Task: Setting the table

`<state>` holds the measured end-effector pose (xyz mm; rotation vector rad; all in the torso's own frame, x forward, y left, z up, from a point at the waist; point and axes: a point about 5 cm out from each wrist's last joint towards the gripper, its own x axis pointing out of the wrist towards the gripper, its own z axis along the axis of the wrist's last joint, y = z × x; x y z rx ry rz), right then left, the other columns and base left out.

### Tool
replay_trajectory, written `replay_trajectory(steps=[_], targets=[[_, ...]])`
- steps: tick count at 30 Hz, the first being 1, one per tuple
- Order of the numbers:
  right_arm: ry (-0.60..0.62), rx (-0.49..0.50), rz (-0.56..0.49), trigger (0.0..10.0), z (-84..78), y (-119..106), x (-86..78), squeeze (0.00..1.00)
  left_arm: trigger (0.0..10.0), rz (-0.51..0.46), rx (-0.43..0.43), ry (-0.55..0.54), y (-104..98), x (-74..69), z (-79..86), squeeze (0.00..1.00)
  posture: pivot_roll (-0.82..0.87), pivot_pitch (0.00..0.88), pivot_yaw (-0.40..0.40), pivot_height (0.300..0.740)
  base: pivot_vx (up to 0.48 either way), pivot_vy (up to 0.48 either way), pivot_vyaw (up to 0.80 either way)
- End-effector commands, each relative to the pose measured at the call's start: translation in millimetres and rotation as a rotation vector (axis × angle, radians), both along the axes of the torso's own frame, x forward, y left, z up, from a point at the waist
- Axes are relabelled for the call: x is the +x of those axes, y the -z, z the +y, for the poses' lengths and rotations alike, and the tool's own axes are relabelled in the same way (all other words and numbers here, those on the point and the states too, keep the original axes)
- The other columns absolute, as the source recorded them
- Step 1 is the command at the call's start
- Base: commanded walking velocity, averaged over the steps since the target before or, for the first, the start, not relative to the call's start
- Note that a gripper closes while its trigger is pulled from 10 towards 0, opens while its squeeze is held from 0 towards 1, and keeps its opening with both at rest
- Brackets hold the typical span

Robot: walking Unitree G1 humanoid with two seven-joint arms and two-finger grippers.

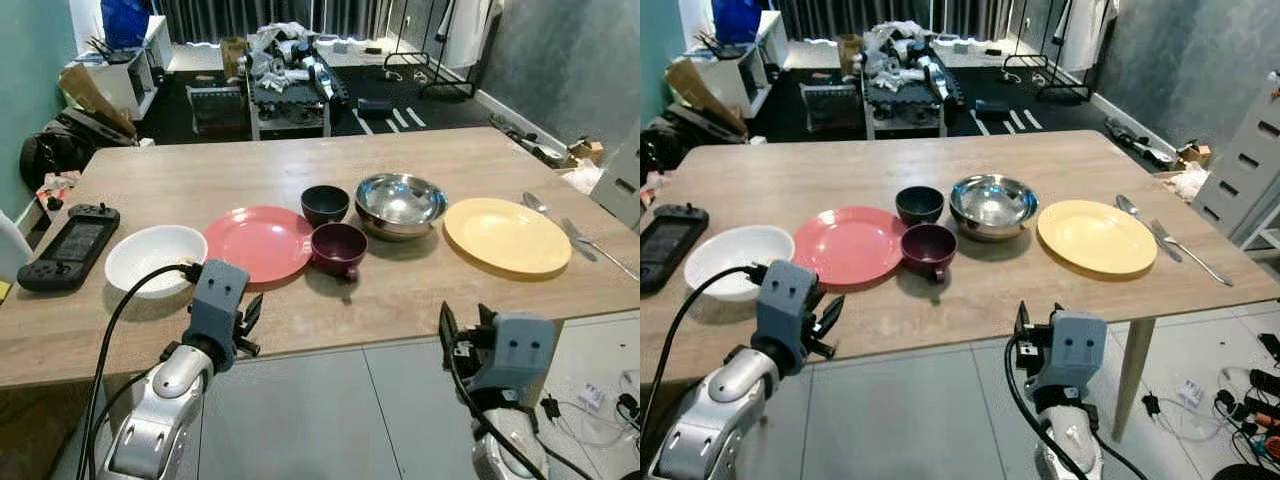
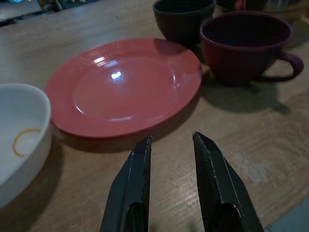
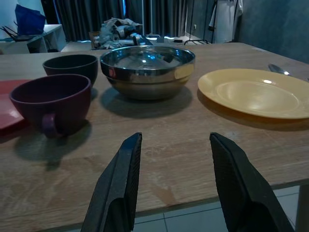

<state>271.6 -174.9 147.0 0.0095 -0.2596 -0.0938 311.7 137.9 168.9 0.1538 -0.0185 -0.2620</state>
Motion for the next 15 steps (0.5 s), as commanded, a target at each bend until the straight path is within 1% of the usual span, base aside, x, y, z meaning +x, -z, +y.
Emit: replay_trajectory(steps=[1, 8, 9, 10, 11, 13, 15], targets=[[0.007, 0.009, 0.028, 10.0, -1.0, 5.2, -0.4, 0.00, 10.0, -0.006, -0.007, -0.008, 0.8, 1.2, -0.9, 0.00, 0.03, 0.033, 0.079, 0.740, 0.000, 0.000, 0.00], [0.006, -0.001, 0.041, 10.0, -1.0, 6.1, 1.7, 0.00, 10.0, -0.015, 0.005, 0.014, 2.0, 0.9, -6.9, 0.00, 0.02, 0.041, 0.074, 0.740, 0.000, 0.000, 0.00], [0.003, -0.011, 0.056, 10.0, -1.3, 9.4, 0.5, 0.00, 10.0, -0.006, 0.002, 0.019, 5.3, -0.4, -7.6, 0.00, 0.01, 0.040, 0.067, 0.740, 0.000, 0.000, 0.00], [-0.010, -0.032, 0.101, 10.0, -1.9, 19.3, -2.4, 0.00, 10.0, 0.016, -0.006, 0.033, 12.6, -3.4, -9.0, 0.00, 0.01, 0.040, 0.059, 0.740, 0.000, 0.000, 0.00], [-0.007, -0.056, 0.153, 10.0, -3.9, 31.6, -5.1, 0.00, 10.0, 0.038, 0.004, 0.062, 19.7, -7.1, -11.7, 0.00, 0.02, 0.040, 0.055, 0.740, 0.000, 0.000, 0.00], [-0.002, -0.064, 0.168, 10.0, -5.2, 35.3, -6.0, 0.00, 10.0, 0.043, 0.009, 0.074, 21.6, -8.4, -13.2, 0.00, 0.02, 0.042, 0.052, 0.740, 0.000, 0.000, 0.00], [0.020, -0.080, 0.215, 10.0, -10.0, 48.2, -9.6, 0.00, 10.0, 0.031, 0.056, 0.129, 26.8, -14.1, -19.4, 0.00, 0.03, 0.046, 0.048, 0.740, 0.000, 0.000, 0.00]])
